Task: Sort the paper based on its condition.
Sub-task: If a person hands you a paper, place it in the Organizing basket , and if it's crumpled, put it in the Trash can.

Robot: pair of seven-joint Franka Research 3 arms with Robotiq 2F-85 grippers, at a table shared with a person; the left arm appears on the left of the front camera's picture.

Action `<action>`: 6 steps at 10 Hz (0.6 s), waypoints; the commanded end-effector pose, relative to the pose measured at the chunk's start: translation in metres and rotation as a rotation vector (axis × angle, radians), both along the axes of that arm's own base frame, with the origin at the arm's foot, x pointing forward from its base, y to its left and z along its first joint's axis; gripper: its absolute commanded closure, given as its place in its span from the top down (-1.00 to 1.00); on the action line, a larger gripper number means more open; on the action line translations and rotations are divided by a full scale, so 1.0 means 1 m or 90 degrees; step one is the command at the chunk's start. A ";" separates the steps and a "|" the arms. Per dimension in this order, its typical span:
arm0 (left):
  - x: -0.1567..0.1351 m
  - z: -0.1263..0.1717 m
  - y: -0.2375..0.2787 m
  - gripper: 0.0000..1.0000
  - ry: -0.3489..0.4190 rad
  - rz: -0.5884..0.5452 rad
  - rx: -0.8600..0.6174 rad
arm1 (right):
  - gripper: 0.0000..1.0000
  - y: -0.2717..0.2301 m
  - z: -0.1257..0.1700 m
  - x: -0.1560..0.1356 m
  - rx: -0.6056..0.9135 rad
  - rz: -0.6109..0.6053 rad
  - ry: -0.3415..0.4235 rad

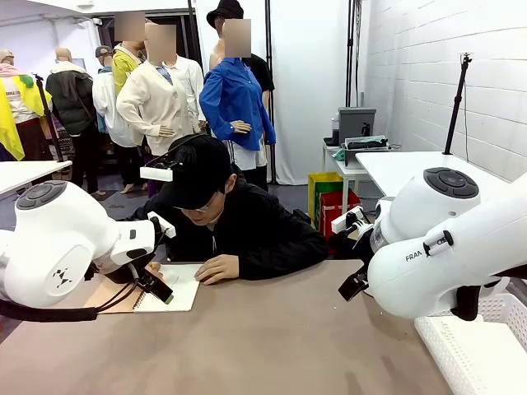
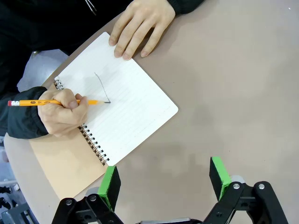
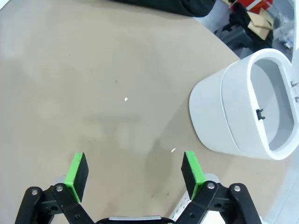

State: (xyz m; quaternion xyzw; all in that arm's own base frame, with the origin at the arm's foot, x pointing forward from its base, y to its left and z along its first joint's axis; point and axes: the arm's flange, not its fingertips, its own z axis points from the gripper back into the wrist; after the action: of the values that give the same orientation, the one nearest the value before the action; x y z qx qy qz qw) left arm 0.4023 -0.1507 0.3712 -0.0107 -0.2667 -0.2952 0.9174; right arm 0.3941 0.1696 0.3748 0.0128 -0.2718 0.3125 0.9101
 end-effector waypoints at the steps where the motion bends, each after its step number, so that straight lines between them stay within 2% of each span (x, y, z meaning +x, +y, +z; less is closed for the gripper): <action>1: 0.000 0.000 0.000 1.00 0.000 0.001 0.000 | 1.00 0.000 0.000 0.000 0.000 0.000 0.000; 6: 0.000 0.000 0.000 1.00 0.000 0.001 0.000 | 1.00 0.000 0.000 0.000 0.000 0.000 0.000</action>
State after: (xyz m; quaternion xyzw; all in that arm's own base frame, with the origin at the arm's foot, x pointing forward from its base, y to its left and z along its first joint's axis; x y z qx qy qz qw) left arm 0.4023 -0.1508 0.3712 -0.0107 -0.2667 -0.2952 0.9174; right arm 0.3941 0.1696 0.3748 0.0128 -0.2718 0.3124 0.9101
